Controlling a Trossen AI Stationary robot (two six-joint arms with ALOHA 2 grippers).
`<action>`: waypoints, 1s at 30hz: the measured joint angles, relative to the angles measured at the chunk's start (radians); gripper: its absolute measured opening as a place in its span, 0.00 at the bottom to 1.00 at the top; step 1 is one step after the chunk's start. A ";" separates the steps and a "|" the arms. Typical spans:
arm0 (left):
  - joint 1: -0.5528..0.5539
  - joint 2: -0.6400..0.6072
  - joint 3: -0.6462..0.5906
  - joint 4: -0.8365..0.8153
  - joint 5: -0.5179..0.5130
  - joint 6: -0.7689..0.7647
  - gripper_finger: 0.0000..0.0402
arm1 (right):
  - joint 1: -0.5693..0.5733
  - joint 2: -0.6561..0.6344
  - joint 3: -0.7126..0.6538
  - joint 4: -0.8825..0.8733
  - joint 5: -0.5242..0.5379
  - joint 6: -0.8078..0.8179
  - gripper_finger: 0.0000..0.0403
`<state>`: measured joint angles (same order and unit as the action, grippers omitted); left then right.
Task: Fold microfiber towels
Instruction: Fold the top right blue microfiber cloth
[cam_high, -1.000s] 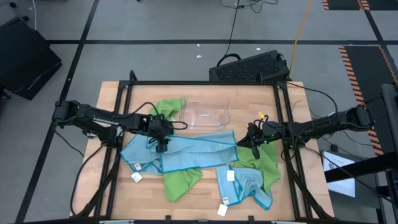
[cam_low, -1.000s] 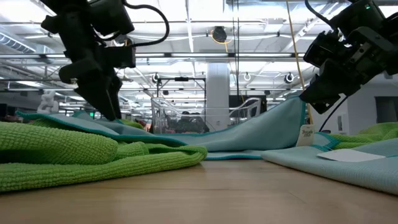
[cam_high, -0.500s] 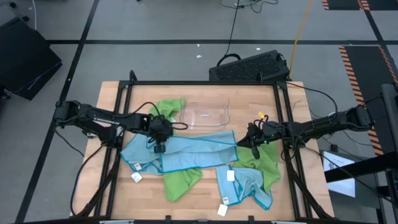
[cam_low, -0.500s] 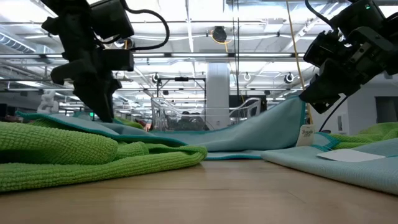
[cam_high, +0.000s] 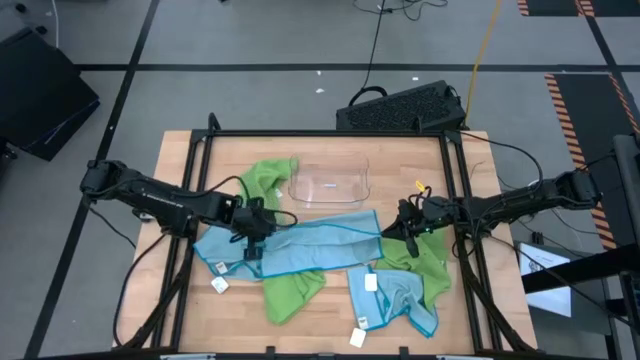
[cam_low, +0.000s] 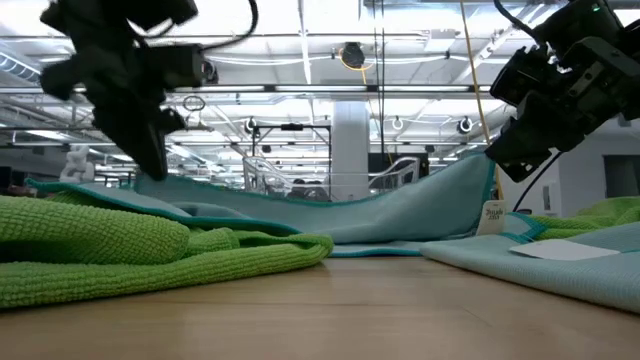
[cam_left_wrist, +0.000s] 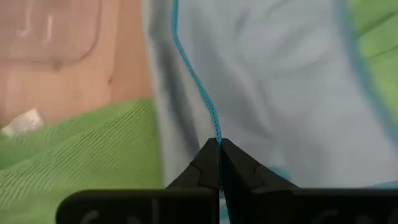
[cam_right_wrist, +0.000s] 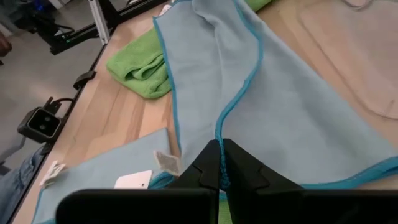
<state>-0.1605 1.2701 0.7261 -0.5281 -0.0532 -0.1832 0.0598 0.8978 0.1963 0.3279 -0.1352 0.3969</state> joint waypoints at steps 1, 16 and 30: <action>-0.013 -0.008 0.006 0.005 -0.004 -0.004 0.01 | 0.005 0.000 0.000 0.000 0.000 0.000 0.01; -0.137 -0.089 0.052 0.011 -0.007 -0.010 0.02 | 0.066 0.000 0.000 0.003 0.000 0.008 0.01; -0.173 -0.086 0.052 0.046 0.035 -0.083 0.02 | 0.080 0.000 0.000 -0.012 0.000 0.010 0.01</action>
<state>-0.3339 1.1843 0.7784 -0.4817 -0.0184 -0.2666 0.1394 0.8978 0.1963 0.3157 -0.1349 0.4068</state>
